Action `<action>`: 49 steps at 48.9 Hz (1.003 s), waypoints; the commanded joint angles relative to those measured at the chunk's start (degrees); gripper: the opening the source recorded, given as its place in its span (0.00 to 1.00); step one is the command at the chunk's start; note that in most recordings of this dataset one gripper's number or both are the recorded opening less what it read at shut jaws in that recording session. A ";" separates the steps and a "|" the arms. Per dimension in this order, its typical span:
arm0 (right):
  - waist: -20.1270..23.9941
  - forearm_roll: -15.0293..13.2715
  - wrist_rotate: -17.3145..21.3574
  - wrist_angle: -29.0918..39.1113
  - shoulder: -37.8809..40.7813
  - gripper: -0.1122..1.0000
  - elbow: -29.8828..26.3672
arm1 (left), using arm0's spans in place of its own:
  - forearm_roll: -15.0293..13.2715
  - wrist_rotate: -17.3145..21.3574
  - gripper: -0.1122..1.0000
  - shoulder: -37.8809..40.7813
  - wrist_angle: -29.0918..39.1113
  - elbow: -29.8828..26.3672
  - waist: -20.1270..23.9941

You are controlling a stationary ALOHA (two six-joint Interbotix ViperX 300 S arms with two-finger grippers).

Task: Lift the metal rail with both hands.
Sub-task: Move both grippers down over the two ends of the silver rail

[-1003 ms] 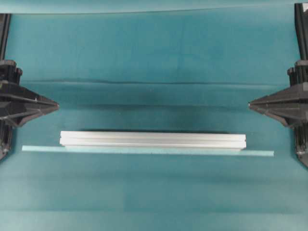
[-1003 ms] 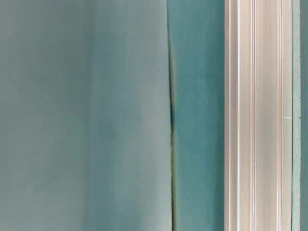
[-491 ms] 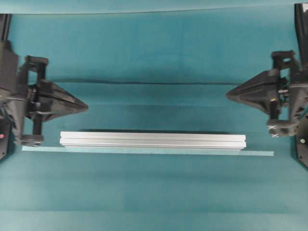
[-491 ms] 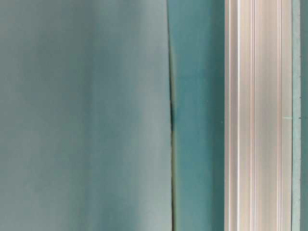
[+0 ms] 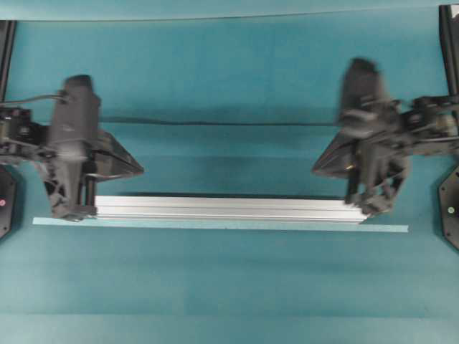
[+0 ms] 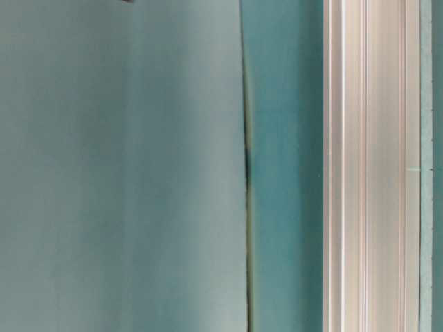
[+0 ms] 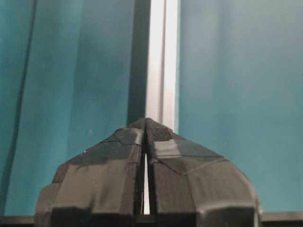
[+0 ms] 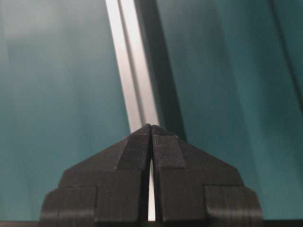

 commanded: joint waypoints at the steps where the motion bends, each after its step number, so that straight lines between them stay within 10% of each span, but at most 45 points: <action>1: 0.26 -0.18 -0.97 3.16 3.25 0.10 -3.08 | 0.18 0.09 0.08 1.58 2.29 -2.90 0.18; 29: 2.81 -0.88 -9.58 13.36 15.73 0.10 -8.53 | 0.53 1.49 0.08 13.80 13.89 -12.13 -0.62; 49: 2.46 -0.97 -12.22 12.30 16.61 0.17 -7.73 | 0.53 5.19 0.08 14.24 9.76 -8.44 -1.32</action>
